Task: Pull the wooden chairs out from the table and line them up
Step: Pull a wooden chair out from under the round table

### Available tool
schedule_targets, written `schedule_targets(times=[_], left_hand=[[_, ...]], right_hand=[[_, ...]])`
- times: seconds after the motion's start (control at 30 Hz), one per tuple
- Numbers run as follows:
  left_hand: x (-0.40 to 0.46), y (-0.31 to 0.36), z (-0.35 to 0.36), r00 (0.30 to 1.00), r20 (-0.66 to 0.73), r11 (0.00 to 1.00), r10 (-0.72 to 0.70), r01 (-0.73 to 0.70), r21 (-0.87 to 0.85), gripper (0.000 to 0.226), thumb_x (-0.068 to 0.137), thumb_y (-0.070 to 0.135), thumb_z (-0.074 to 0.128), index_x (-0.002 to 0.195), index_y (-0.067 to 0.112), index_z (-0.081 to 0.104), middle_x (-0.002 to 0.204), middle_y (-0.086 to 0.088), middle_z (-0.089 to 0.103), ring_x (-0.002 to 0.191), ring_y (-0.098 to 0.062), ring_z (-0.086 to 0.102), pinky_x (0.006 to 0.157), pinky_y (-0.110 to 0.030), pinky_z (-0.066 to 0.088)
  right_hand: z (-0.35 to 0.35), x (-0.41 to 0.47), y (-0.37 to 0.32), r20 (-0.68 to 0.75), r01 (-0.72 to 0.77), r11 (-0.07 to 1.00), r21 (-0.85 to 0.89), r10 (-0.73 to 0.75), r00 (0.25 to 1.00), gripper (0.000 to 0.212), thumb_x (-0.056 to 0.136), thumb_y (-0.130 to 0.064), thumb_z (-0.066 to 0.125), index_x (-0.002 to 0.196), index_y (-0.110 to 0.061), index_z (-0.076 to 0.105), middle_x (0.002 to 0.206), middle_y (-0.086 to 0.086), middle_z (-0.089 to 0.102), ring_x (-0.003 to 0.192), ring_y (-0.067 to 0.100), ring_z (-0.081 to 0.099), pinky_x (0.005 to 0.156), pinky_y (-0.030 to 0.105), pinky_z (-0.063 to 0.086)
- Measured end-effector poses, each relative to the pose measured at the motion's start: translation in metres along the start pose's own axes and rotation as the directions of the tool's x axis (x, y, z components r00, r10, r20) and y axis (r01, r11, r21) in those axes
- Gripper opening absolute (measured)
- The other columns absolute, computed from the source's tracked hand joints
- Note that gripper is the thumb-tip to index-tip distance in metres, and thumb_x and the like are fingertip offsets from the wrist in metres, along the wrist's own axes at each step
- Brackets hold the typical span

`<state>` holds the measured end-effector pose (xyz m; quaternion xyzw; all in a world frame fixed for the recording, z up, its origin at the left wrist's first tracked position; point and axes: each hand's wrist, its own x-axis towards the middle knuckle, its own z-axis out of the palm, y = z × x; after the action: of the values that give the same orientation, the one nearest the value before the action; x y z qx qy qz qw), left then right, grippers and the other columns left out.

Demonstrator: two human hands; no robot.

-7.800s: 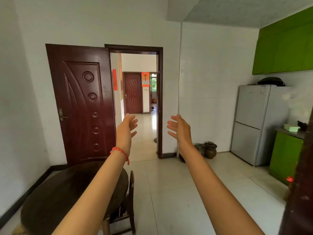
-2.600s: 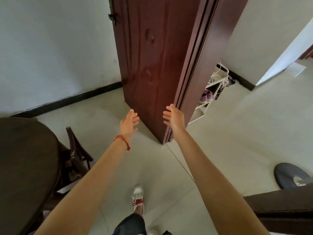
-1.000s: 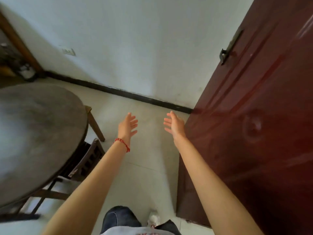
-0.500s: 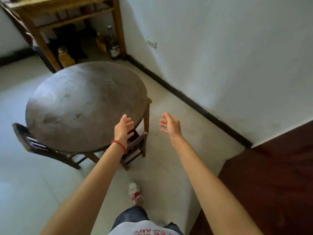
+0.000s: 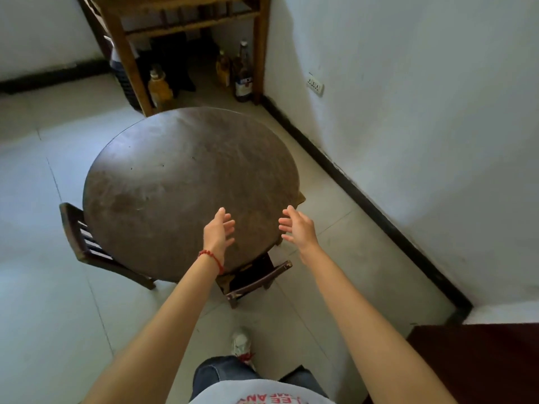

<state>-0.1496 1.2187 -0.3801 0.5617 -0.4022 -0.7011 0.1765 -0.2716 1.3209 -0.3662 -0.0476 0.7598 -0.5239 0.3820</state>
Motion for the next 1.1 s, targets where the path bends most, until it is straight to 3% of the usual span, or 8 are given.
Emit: schedule_targets(times=[0.3, 0.7, 0.83, 0.97, 1.1], left_hand=[[0.032, 0.001, -0.011, 0.996, -0.025, 0.995, -0.082, 0.080, -0.054, 0.047, 0.094, 0.041, 0.036, 0.123, 0.009, 0.052, 0.128, -0.012, 0.055, 0.118, -0.026, 0.050, 0.103, -0.043, 0.039], [0.060, -0.012, -0.001, 0.988, -0.114, 0.994, -0.106, 0.101, -0.048, 0.047, 0.094, 0.041, 0.035, 0.125, 0.009, 0.051, 0.128, -0.010, 0.055, 0.118, -0.024, 0.050, 0.099, -0.040, 0.039], [0.079, -0.034, 0.000, 0.979, -0.158, 0.988, -0.126, 0.138, 0.073, 0.046, 0.092, 0.042, 0.038, 0.123, 0.010, 0.054, 0.126, -0.007, 0.056, 0.115, -0.022, 0.051, 0.099, -0.039, 0.039], [0.095, -0.065, 0.003, 0.988, -0.112, 0.944, -0.105, 0.135, 0.301, 0.039, 0.089, 0.046, 0.043, 0.107, 0.016, 0.061, 0.115, -0.005, 0.061, 0.112, -0.023, 0.054, 0.096, -0.037, 0.041], [0.109, -0.097, 0.009, 0.990, -0.007, 0.819, -0.141, 0.121, 0.560, 0.044, 0.087, 0.046, 0.048, 0.115, 0.015, 0.061, 0.119, -0.007, 0.063, 0.109, -0.022, 0.056, 0.092, -0.033, 0.043]], right_hand=[[0.021, 0.031, -0.003, 0.010, -0.061, 0.997, -0.037, 0.061, 0.998, 0.040, 0.096, -0.035, 0.038, 0.121, -0.008, 0.052, 0.116, 0.011, 0.058, 0.101, 0.020, 0.055, 0.085, 0.033, 0.046], [0.036, 0.080, 0.009, 0.139, -0.103, 0.983, -0.152, 0.125, 0.982, 0.042, 0.096, -0.037, 0.037, 0.124, -0.009, 0.050, 0.111, 0.005, 0.056, 0.106, 0.021, 0.055, 0.087, 0.033, 0.045], [0.045, 0.101, 0.035, 0.187, -0.049, 0.947, -0.317, 0.113, 0.976, 0.029, 0.093, -0.037, 0.040, 0.106, -0.017, 0.056, 0.102, 0.001, 0.058, 0.102, 0.020, 0.056, 0.087, 0.034, 0.046], [0.048, 0.117, 0.070, 0.362, 0.147, 0.796, -0.587, 0.096, 0.927, 0.036, 0.090, -0.042, 0.043, 0.113, -0.018, 0.058, 0.111, 0.002, 0.062, 0.105, 0.019, 0.055, 0.086, 0.031, 0.043], [0.049, 0.135, 0.101, 0.577, 0.463, 0.412, -0.785, 0.214, 0.788, 0.044, 0.088, -0.044, 0.046, 0.123, -0.017, 0.051, 0.119, 0.004, 0.060, 0.108, 0.021, 0.056, 0.082, 0.034, 0.045]])
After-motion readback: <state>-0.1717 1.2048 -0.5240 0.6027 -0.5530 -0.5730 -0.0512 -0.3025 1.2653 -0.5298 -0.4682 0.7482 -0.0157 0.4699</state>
